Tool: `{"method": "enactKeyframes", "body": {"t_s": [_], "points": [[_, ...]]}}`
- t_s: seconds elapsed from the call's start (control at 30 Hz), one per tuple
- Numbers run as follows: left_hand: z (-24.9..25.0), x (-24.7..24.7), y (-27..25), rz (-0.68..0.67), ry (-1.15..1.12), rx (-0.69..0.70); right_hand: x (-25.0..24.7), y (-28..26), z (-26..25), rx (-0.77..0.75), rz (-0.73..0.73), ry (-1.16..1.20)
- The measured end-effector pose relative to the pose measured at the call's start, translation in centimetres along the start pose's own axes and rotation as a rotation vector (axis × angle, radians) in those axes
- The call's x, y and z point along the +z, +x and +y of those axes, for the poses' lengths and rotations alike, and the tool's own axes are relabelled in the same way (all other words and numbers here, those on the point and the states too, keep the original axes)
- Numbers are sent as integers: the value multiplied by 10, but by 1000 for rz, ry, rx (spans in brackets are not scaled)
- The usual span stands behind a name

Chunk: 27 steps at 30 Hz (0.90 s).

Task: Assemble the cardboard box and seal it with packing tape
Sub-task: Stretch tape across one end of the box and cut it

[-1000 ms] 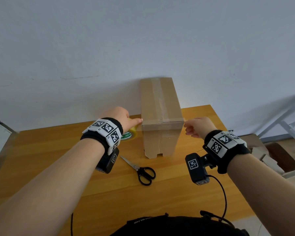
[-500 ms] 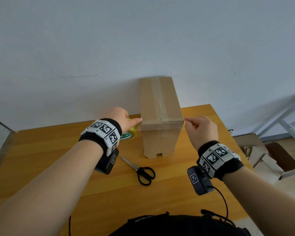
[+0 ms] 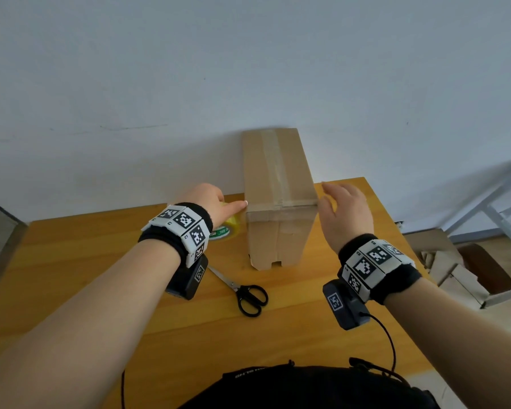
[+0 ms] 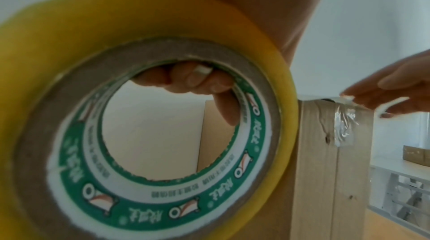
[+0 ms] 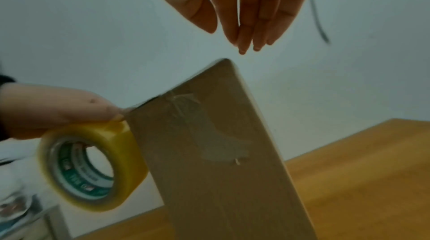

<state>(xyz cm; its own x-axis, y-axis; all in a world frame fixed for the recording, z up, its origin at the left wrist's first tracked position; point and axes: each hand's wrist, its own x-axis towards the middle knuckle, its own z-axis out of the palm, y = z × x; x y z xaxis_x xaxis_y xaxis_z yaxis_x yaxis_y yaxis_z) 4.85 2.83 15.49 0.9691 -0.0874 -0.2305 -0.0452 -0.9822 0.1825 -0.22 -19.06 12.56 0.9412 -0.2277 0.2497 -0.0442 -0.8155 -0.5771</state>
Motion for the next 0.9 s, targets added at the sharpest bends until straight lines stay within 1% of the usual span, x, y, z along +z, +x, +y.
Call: {"method": "enactKeyframes", "body": {"t_s": [0.03, 0.1, 0.17, 0.2, 0.27, 0.37, 0.5, 0.67, 0.77, 0.9], "points": [[0, 0, 0, 0, -2, -3, 0, -1, -5, -82, -11, -21], [0, 1, 0, 0, -2, -11, 7, -4, -11, -221, -114, -144], [-1, 3, 1, 3, 3, -10, 18, -9, -6, -293, -221, -293], [-2, 4, 1, 2, -2, -7, 22, -12, -1, -321, -233, -347], [-5, 8, 2, -7, -43, -4, 28, -16, 7, -367, -208, -422], [-9, 18, 1, -25, -144, -7, 25, -13, 12, -383, -223, -463], [-10, 24, -1, -36, -275, 22, 18, -7, 15, -382, -213, -428], [-12, 22, -1, -74, -394, 34, 15, -5, 20, -351, -146, -359], [-12, 24, 0, -69, -348, 12, 13, -3, 21, -324, -141, -345], [-11, 23, 2, -68, -153, -48, 14, -3, 17, -320, -152, -370]]}}
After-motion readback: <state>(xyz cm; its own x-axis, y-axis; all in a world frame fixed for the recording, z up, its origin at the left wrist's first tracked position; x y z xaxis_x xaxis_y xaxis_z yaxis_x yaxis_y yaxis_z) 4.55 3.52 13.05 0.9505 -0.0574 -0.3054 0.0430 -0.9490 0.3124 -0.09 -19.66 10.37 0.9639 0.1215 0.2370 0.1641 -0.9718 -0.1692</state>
